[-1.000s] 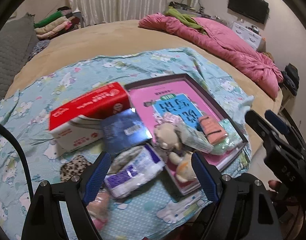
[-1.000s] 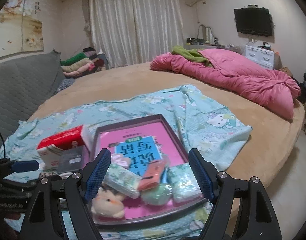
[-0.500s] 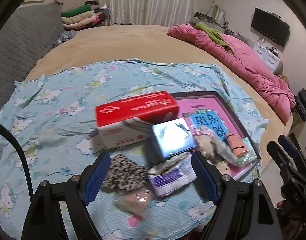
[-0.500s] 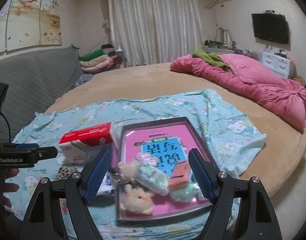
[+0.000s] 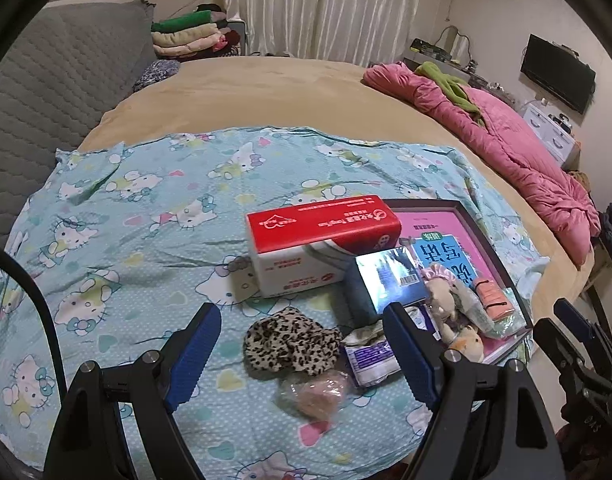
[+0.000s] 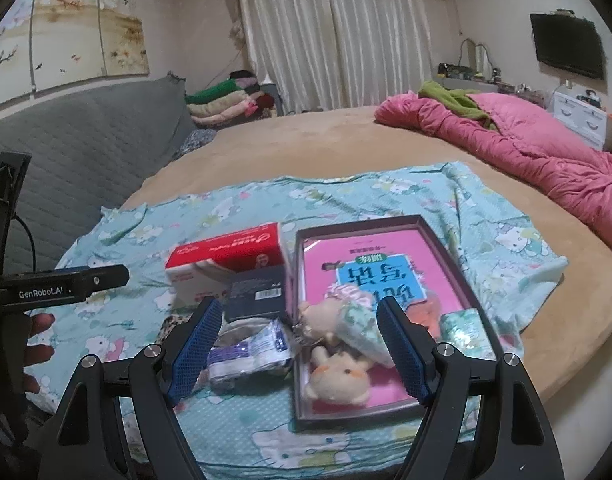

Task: Organize soft objects
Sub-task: 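Move both tools over the leopard-print cloth and white-blue packet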

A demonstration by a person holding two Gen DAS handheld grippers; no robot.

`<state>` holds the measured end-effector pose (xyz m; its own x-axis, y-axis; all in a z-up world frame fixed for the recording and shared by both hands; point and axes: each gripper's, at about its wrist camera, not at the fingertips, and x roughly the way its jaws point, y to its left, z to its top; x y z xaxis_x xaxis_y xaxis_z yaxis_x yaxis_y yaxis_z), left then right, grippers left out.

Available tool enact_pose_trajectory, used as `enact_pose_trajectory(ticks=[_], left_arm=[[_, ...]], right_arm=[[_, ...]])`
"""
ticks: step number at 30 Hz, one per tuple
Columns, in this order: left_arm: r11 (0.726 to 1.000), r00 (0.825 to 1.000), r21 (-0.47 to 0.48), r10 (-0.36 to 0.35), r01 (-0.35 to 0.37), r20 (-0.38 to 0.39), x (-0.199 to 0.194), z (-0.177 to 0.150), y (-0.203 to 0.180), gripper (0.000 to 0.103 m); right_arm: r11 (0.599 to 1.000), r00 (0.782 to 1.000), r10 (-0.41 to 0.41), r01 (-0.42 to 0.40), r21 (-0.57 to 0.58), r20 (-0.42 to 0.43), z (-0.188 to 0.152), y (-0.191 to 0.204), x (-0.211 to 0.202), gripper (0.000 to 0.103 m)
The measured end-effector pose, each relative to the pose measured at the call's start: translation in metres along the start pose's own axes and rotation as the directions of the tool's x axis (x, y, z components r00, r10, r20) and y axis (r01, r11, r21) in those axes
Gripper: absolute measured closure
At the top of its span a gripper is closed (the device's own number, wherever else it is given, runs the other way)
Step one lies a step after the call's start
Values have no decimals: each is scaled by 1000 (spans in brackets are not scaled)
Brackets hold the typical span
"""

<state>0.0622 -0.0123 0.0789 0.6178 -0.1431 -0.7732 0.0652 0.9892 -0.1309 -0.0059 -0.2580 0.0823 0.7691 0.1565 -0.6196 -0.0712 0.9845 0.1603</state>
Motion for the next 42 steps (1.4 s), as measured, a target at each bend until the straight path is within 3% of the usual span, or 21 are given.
enact_pose_trajectory(ticks=[16,34,42], left_arm=[[998,999,-59,22,-24,-40,10,-22,40,20],[994,996,-110,17,-27,-86,31,-46,70,20],[993,990,-113,-40,25,-133,46,-61,68,20]], right_arm=[[996,988,89,-91,-13,-125,-21,35,24,22],[991,956,135,-129,38,-262,-52,45,57,22],[990,946,140,-127,62,-292,-60,46,71,22]])
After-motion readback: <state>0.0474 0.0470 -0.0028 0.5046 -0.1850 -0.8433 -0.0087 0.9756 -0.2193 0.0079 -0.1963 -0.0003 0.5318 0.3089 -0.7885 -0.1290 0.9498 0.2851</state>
